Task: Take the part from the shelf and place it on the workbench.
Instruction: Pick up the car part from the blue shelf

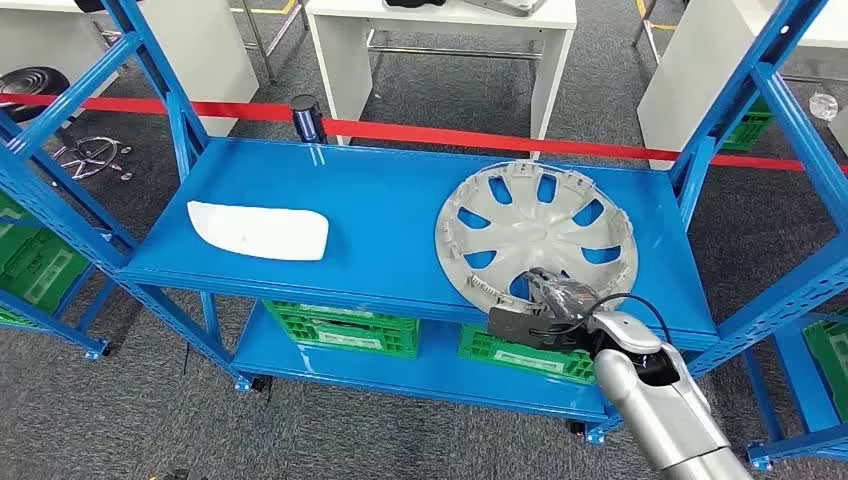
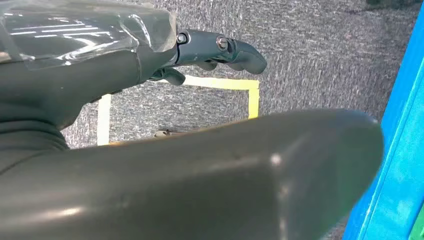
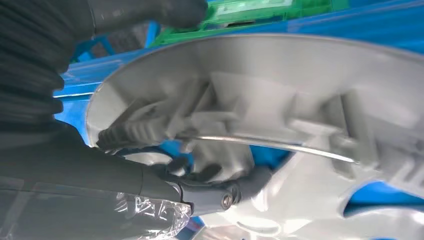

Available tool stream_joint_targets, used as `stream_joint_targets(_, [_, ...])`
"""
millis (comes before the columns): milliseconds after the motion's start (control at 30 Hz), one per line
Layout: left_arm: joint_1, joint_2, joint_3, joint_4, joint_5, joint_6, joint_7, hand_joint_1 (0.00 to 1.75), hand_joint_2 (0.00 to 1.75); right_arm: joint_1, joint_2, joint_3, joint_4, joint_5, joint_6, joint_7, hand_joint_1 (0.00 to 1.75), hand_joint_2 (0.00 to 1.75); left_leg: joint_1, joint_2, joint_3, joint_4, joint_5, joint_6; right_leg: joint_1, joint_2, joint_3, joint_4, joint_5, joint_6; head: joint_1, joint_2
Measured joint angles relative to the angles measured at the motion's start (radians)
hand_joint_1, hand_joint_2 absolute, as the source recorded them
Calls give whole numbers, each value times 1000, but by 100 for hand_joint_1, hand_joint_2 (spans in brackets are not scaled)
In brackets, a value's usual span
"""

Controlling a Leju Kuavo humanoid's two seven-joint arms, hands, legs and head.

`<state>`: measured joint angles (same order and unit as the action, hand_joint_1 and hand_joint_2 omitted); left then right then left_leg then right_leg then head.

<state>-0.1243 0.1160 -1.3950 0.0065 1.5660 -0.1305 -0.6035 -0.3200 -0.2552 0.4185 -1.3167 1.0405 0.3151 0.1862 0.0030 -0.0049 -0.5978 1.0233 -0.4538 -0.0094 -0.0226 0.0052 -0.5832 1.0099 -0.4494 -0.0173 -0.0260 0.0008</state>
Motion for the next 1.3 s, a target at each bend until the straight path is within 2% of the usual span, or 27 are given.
stream_joint_targets(67, [-1, 0, 0, 0, 0, 1, 0, 0, 0, 2, 0, 0, -1, 2, -2, 0, 59, 175, 2, 0, -27, 64, -35, -5, 0, 0, 0, 0, 0, -2, -3, 0])
stream_joint_targets(100, [-1, 0, -1, 0, 0, 2, 0, 0, 0, 4, 0, -1, -2, 4, -4, 0, 79, 175, 4, 1, -56, 129, -68, -10, 0, 1, 1, 0, 0, -4, -5, 0])
stream_joint_targets(133, [-1, -1, -1, 0, 0, 2, 0, 0, 0, 6, 0, -1, -2, 5, -5, 0, 108, 175, 6, 1, -88, 199, -97, -14, 0, 1, 0, 0, -1, -4, -6, 0])
stream_joint_targets(167, [-1, -1, -2, 0, 0, 2, 0, 0, 0, 6, 0, -2, -2, 6, -6, 0, 136, 175, 7, 1, -113, 250, -112, -15, 1, 1, 1, 0, -1, -4, -6, 0])
stream_joint_targets(200, [-1, -1, -2, 0, 0, 2, 0, 0, 0, 7, 0, -3, -3, 9, -6, 0, 164, 175, 8, 1, -121, 267, -110, -15, 1, 2, 1, 0, -1, -4, -6, 0])
stream_joint_targets(233, [-1, -1, -2, 0, 0, 2, 0, 0, 0, 7, 0, -5, -4, 14, -6, 0, 171, 175, 9, 2, -109, 243, -89, -14, 2, 3, 2, 0, -1, -4, -6, 0])
stream_joint_targets(300, [-2, 0, -3, 0, 0, 2, 0, 0, 0, 7, 0, -7, -9, 34, -6, -1, 164, 175, 8, 2, -38, 105, -27, -7, 2, 5, 6, 0, -1, -3, -6, 0])
stream_joint_targets(367, [-5, 0, -3, 0, 0, 2, 0, 0, 0, 8, 2, -9, -13, 66, -8, -7, 150, 175, 3, 2, 19, -4, 2, 3, 5, 8, 6, 0, 0, 0, -5, 0])
stream_joint_targets(467, [-9, 1, -3, 0, 0, 7, -1, 0, 0, 11, 5, -18, -16, 100, -11, -18, 141, 175, -4, 3, 31, -28, 4, 17, 5, 8, 5, -5, 3, 15, -5, 0])
stream_joint_targets(533, [-11, -1, -3, 0, 0, 13, -1, 0, 0, 14, 7, -23, -17, 111, -16, -22, 141, 175, -1, 5, 40, -45, 16, 30, 6, 7, -9, 19, -12, 20, -3, 0])
stream_joint_targets(567, [-12, -1, -3, 0, 0, 15, -1, 0, 0, 16, 8, -25, -17, 115, -19, -25, 142, 175, 0, 6, 44, -52, 22, 36, 6, 6, -29, 60, -33, 17, -2, 0])
stream_joint_targets(633, [-13, -3, -3, 0, 0, 16, -2, 0, 0, 20, 9, -27, -17, 119, -22, -28, 144, 175, -1, 6, 41, -54, 26, 41, 6, 5, -92, 192, -92, 11, 0, 0])
stream_joint_targets(667, [-13, -4, -3, 0, 0, 16, -2, 0, 0, 23, 10, -27, -17, 120, -24, -30, 145, 175, -2, 6, 39, -54, 26, 41, 6, 5, -121, 253, -114, 11, 1, 0])
stream_joint_targets(700, [-13, -5, -3, 0, 0, 16, -2, 0, 0, 26, 11, -28, -17, 121, -25, -31, 145, 175, -3, 6, 38, -53, 26, 41, 5, 5, -134, 284, -121, 16, 1, 0])
stream_joint_targets(733, [-13, -6, -3, 0, 0, 16, -2, 0, 0, 27, 12, -30, -18, 121, -26, -32, 146, 175, -3, 5, 37, -51, 25, 41, 4, 4, -129, 275, -112, 23, 1, 0])
stream_joint_targets(767, [-13, -6, -3, 0, 0, 16, -2, 0, 0, 28, 14, -31, -19, 122, -26, -34, 146, 175, -2, 5, 38, -49, 24, 39, 3, 3, -102, 224, -89, 33, 1, 0])
stream_joint_targets(800, [-13, -7, -3, 0, 0, 16, -2, 0, 0, 27, 16, -32, -20, 123, -26, -35, 145, 175, -1, 4, 37, -44, 21, 35, 0, 1, -63, 147, -60, 41, 1, 0])
stream_joint_targets(833, [-13, -8, -3, 0, 0, 16, -4, 0, 0, 27, 18, -32, -22, 123, -26, -37, 146, 175, -3, 3, 36, -37, 17, 30, 0, 0, -28, 78, -37, 43, 1, 0])
stream_joint_targets(900, [-14, -8, -3, 0, 0, 16, -10, 0, 0, 27, 23, -33, -26, 125, -27, -40, 144, 175, -6, 2, 32, -26, 10, 20, 1, -1, 10, 6, -16, 32, 1, 0])
stream_joint_targets(967, [-14, -7, -4, 0, 0, 16, -27, 0, 0, 28, 27, -35, -31, 127, -28, -46, 143, 175, -5, 2, 31, -23, 8, 13, 3, 1, 11, 4, -14, 16, 0, 0])
stream_joint_targets(1033, [-15, -7, -6, 0, 0, 23, -56, 0, 0, 30, 31, -40, -41, 132, -30, -50, 144, 175, 0, 2, 20, -4, -6, 3, 1, 1, 13, 2, -11, 6, -1, 0])
stream_joint_targets(1100, [-20, -6, -11, 0, 0, 38, -81, 0, 0, 38, 36, -47, -55, 138, -36, -50, 148, 175, 4, 3, -24, 88, -59, -8, -2, -1, 12, 1, -10, 0, -3, 0])
stream_joint_targets(1167, [-26, -5, -14, 0, 0, 48, -91, 0, 0, 51, 41, -53, -70, 145, -48, -50, 150, 175, 8, 3, -89, 227, -118, -15, -1, -3, 11, 2, -9, -3, -5, 0])
stream_joint_targets(1200, [-28, -5, -14, 0, 0, 52, -93, 0, 0, 59, 45, -57, -79, 149, -56, -49, 150, 175, 9, 3, -109, 270, -127, -16, -1, -3, 11, 2, -9, -3, -5, 0])
stream_joint_targets(1233, [-30, -5, -14, 0, 0, 57, -93, 0, 0, 67, 49, -62, -89, 154, -62, -49, 150, 175, 10, 3, -111, 274, -117, -16, -1, -4, 11, 2, -9, -3, -5, 0])
stream_joint_targets(1267, [-31, -4, -11, 0, 0, 63, -94, 0, 0, 74, 54, -66, -101, 158, -70, -49, 150, 175, 10, 3, -93, 237, -90, -15, -2, -3, 12, 2, -10, -2, -5, 0])
stream_joint_targets(1300, [-33, -3, -7, 0, 0, 70, -94, 0, 0, 81, 59, -70, -112, 163, -76, -49, 150, 175, 10, 3, -60, 168, -53, -12, -2, -2, 14, 2, -10, -2, -5, 0])
